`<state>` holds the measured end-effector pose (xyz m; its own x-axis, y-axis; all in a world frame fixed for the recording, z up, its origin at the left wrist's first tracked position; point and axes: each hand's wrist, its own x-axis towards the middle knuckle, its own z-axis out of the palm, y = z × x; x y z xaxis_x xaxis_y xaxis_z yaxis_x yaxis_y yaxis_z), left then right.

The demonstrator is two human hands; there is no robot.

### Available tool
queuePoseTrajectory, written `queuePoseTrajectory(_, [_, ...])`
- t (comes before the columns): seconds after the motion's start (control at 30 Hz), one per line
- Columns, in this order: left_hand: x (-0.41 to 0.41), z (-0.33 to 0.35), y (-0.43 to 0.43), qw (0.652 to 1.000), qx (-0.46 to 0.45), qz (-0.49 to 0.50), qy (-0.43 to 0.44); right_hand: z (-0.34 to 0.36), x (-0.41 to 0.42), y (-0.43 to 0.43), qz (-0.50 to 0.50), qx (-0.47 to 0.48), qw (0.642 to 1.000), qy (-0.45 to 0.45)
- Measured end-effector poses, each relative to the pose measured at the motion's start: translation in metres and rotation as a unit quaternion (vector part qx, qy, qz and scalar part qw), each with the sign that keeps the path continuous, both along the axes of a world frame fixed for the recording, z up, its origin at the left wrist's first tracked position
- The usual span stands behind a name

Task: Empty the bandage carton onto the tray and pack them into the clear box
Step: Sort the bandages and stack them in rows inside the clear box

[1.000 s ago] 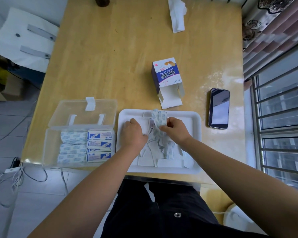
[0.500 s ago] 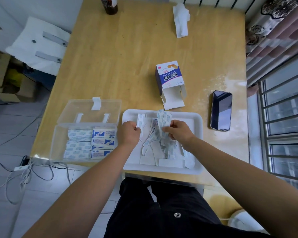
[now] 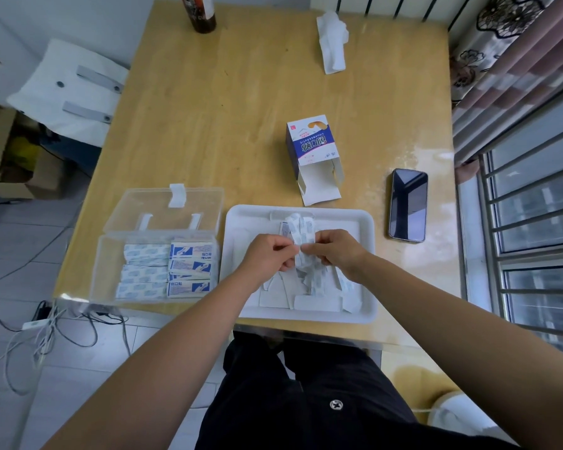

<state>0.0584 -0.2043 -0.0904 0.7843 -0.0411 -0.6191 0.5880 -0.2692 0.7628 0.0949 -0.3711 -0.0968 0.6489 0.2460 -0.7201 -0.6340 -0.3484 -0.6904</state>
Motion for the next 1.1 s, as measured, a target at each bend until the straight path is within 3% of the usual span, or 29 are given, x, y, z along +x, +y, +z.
queuePoseTrajectory(0.2, [-0.003,-0.004,-0.024,0.968,0.212,-0.134,-0.009,0.006,-0.003,-0.032,-0.095,-0.054,0.994,-0.011])
queuePoseTrajectory(0.37, [-0.015,-0.017,-0.054,0.947,0.253,-0.197,0.017,0.004,-0.028,-0.051,0.082,-0.102,0.990,0.045])
queuePoseTrajectory(0.47, [-0.015,-0.019,-0.058,0.943,0.281,-0.180,-0.019,-0.002,-0.037,-0.052,0.077,-0.122,0.989,0.022])
queuePoseTrajectory(0.6, [-0.012,-0.021,-0.047,0.967,0.234,-0.102,-0.025,-0.002,-0.039,-0.051,0.060,-0.115,0.992,0.001])
queuePoseTrajectory(0.7, [-0.013,-0.019,-0.040,0.996,0.083,-0.006,0.018,-0.002,-0.037,-0.043,0.030,-0.072,0.997,-0.017])
queuePoseTrajectory(0.83, [-0.016,-0.012,-0.034,0.994,-0.044,0.069,0.068,-0.003,-0.034,-0.034,0.024,-0.041,0.998,-0.028])
queuePoseTrajectory(0.97, [-0.014,-0.008,-0.034,0.986,-0.108,0.107,0.072,-0.002,-0.033,-0.028,-0.017,-0.017,0.999,-0.039])
queuePoseTrajectory(1.1, [-0.015,-0.013,-0.041,0.991,-0.104,0.070,0.053,0.003,-0.034,-0.020,0.004,0.026,0.999,-0.033])
